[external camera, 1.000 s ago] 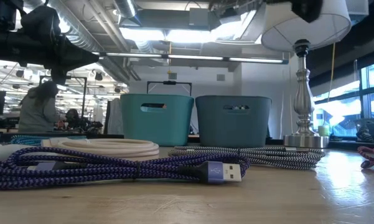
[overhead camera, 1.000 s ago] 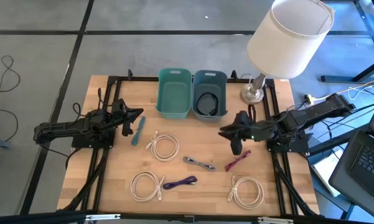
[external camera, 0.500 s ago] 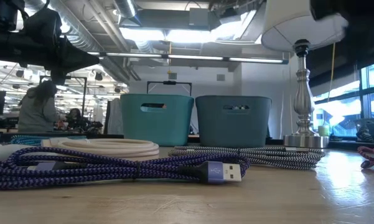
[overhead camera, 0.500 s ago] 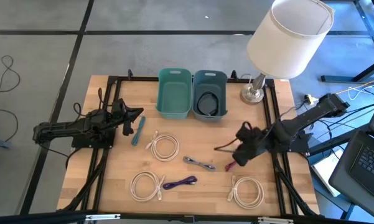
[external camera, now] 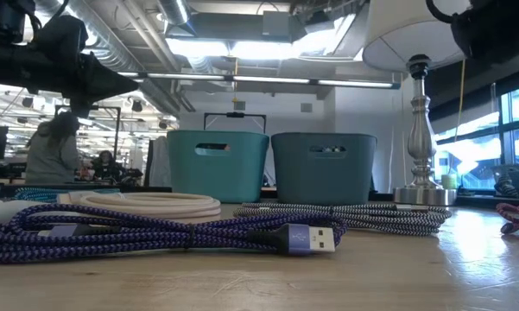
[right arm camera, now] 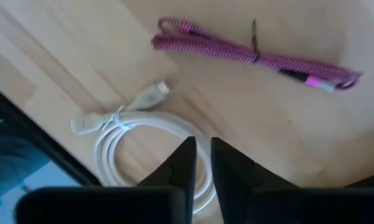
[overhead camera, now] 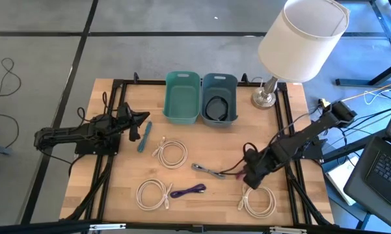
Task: Pick & Place USB Port
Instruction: Put the bottom right white HDMI into the blue bin
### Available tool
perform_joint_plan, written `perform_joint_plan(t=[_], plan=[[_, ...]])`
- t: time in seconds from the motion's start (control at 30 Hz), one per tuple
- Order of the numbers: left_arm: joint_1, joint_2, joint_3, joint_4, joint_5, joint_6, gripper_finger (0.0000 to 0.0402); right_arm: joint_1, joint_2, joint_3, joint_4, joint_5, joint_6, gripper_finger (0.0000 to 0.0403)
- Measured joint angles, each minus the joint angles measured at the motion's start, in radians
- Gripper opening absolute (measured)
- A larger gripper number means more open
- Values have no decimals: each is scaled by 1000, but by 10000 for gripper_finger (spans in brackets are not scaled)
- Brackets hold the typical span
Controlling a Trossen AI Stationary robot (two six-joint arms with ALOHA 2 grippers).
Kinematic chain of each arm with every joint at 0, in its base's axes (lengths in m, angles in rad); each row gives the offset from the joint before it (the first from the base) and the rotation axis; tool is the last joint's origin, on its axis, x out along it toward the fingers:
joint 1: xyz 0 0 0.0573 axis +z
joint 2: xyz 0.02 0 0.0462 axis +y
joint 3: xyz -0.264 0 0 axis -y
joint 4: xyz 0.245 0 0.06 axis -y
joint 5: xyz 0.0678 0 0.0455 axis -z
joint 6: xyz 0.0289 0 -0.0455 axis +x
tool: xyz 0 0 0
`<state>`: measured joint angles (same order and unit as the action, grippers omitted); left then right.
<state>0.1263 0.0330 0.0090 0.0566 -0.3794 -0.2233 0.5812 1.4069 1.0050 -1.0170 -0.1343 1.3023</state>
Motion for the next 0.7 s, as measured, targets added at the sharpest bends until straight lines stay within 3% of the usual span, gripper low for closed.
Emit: perform_joint_plan(t=[0.33,0.7], plan=[[0,0,0,0,0,1,6,9,2,-33,41,-96,57,181],[0,0,0,0,5,-7,6,165,69,-106,155,-158,119,193]])
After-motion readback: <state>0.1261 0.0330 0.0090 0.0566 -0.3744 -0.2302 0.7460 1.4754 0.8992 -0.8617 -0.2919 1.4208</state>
